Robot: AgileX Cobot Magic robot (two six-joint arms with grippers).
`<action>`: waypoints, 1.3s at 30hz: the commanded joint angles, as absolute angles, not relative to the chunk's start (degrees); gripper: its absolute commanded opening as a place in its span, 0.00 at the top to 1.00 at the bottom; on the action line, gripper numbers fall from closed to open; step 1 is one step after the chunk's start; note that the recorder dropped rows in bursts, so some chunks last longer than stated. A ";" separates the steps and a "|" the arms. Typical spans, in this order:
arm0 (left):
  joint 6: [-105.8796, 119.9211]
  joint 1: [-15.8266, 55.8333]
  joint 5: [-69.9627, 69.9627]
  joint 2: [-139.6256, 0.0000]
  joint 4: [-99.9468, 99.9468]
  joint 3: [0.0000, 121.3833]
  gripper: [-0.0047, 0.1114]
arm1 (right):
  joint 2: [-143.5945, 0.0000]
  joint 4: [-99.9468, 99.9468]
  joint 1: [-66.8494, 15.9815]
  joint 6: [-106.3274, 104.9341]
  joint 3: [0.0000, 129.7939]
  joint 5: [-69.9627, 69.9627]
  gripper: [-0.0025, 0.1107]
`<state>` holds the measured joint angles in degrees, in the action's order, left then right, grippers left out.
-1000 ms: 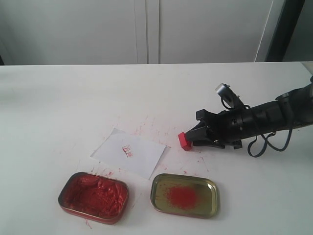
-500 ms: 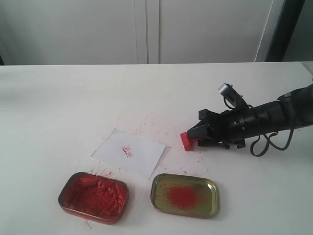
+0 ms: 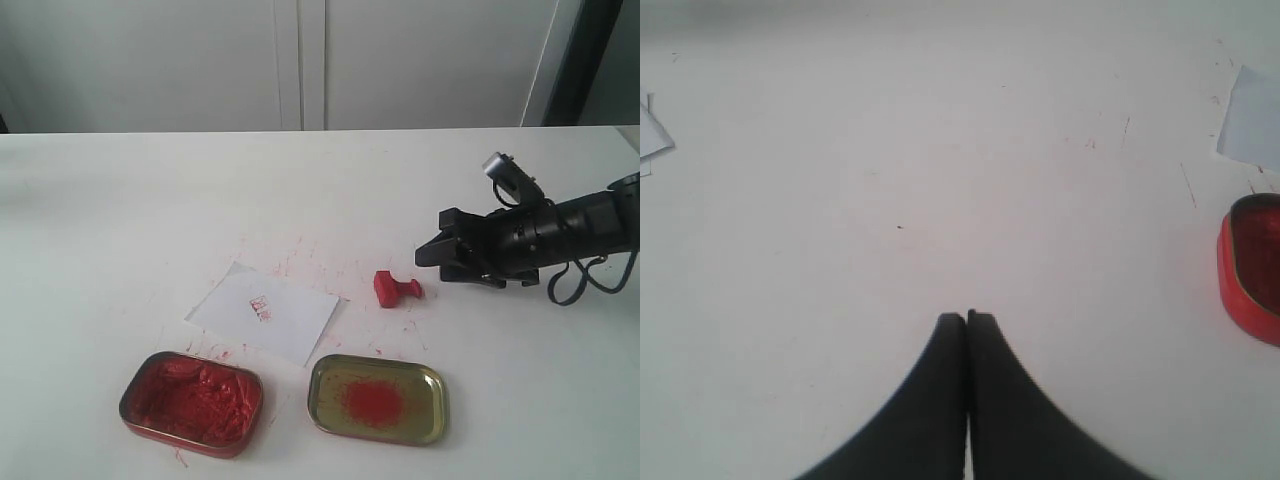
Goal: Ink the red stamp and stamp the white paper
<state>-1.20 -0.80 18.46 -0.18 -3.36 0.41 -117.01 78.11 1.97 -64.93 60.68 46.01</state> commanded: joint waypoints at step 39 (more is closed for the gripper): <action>-1.27 -1.03 18.50 0.00 -3.99 0.00 0.96 | -85.98 14.05 2.68 -11.71 53.08 40.61 0.98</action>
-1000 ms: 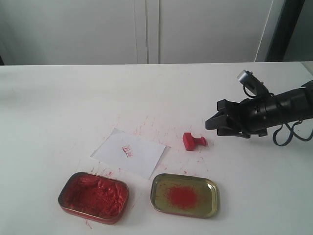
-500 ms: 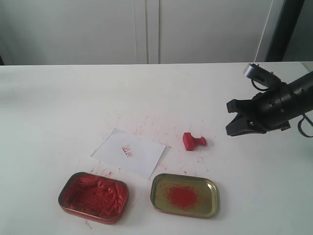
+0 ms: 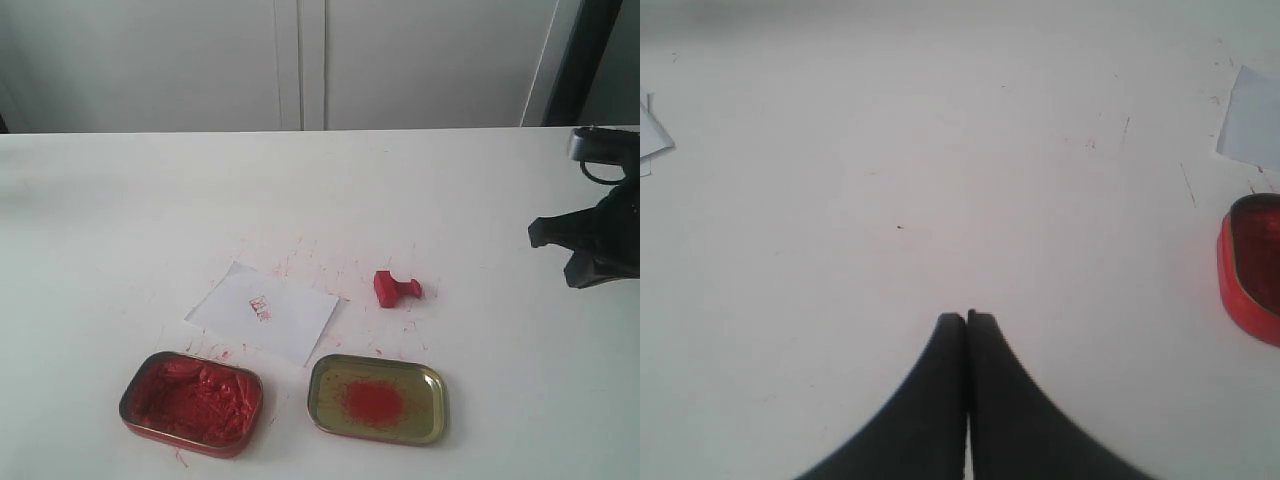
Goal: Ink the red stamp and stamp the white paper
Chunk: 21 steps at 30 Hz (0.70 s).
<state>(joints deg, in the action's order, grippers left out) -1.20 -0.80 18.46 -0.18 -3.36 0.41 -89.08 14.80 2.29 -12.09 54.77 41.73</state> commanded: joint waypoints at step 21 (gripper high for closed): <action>-1.27 -1.03 18.50 0.00 -3.99 0.00 0.96 | -65.73 7.89 -2.29 -11.58 45.90 43.76 0.98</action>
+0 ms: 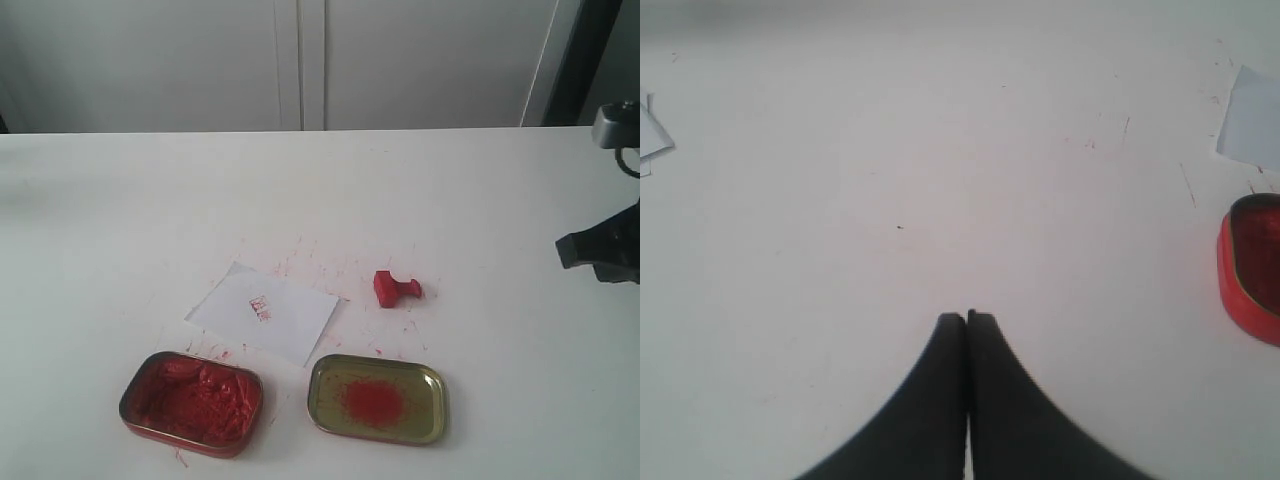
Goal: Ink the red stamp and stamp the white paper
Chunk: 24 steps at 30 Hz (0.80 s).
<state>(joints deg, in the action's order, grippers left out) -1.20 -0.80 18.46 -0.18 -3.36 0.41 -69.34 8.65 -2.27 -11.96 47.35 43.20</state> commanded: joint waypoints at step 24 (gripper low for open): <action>-1.27 -1.03 18.50 0.00 -3.99 0.00 0.96 | -40.67 8.00 -2.29 -9.78 37.57 45.70 0.98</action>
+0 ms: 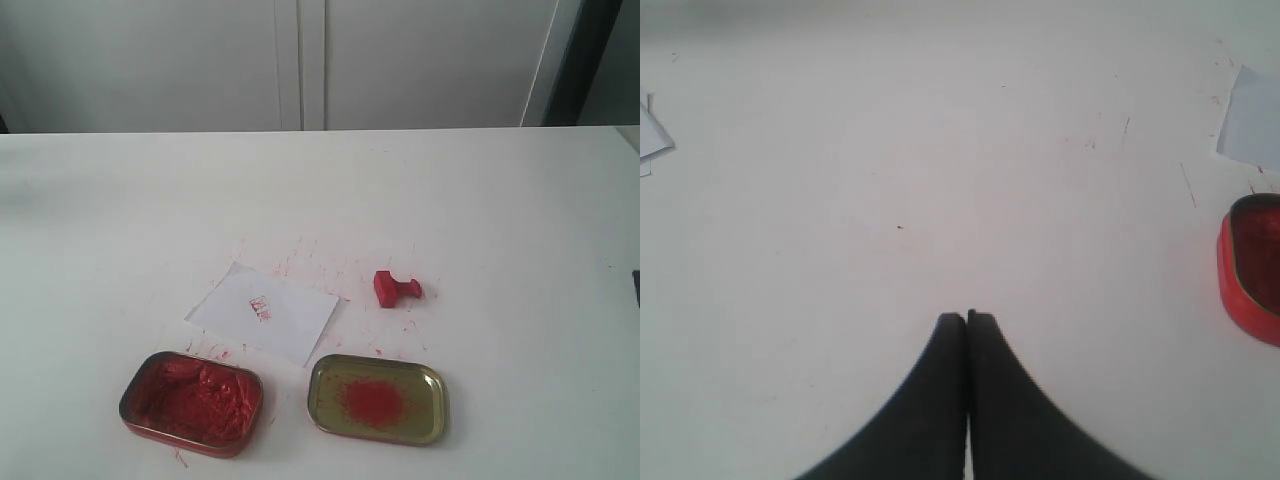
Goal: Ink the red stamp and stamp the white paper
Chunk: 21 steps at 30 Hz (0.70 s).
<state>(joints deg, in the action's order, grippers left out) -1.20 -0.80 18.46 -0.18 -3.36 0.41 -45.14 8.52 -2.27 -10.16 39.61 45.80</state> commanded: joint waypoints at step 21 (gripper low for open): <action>-1.27 -1.03 18.50 0.00 -3.99 0.00 0.96 | -24.09 8.47 -2.29 -7.21 22.70 28.29 0.98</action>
<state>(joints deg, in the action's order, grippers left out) -1.20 -0.80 18.46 -0.18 -3.36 0.41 -24.34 8.52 -2.27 -7.58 23.84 31.87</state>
